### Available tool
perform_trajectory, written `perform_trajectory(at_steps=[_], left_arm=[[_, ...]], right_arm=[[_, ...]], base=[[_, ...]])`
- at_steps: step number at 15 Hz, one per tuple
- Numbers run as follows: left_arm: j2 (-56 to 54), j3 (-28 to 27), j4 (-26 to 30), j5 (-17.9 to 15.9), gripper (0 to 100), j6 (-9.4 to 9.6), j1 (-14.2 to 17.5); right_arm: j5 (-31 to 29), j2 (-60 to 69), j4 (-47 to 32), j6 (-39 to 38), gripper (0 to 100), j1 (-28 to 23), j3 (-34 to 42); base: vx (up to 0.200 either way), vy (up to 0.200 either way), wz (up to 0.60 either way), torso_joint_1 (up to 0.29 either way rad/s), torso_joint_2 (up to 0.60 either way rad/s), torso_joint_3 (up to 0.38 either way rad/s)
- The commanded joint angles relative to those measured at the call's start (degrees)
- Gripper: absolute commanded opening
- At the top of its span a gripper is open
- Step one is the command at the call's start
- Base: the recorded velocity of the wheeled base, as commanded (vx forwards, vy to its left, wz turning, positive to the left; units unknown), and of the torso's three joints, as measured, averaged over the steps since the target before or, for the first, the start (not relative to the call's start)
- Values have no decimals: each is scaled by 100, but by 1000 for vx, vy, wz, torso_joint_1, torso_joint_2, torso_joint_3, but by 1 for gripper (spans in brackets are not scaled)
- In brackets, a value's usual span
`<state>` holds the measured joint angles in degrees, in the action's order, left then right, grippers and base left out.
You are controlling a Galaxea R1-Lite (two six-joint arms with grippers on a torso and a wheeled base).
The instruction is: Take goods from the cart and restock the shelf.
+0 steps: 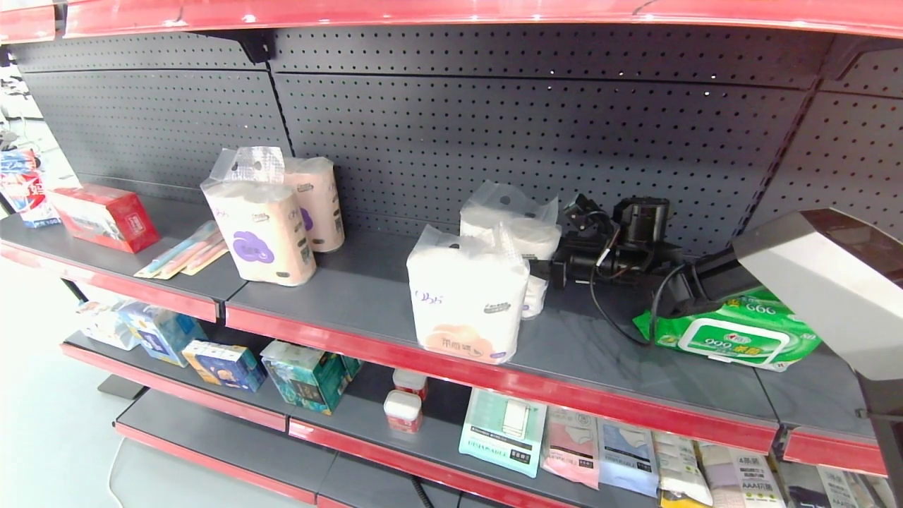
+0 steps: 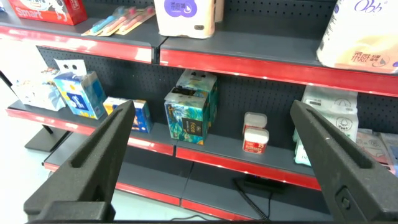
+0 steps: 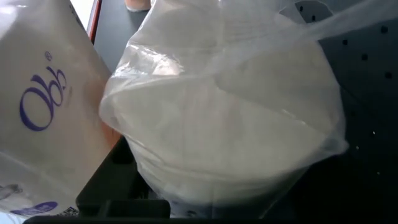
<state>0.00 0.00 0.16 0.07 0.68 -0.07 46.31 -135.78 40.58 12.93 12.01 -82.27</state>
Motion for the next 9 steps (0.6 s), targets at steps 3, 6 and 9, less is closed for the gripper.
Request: perform_trajectory(at_steps=[3,6,9], left_arm=[[0,0,2,1,100,2,-10],[0,0,2,1,100,2,-1],[0,0,2,1,100,2,-1]], right_arm=[[27,-28,20,34,0,-5,-8],[150,-28,37,192,0,-5,-8],[256,-45,37,236,0,38,1]], base=[[0,0,0,0,0,0],[0,0,0,0,0,0],[0,0,0,0,0,0]])
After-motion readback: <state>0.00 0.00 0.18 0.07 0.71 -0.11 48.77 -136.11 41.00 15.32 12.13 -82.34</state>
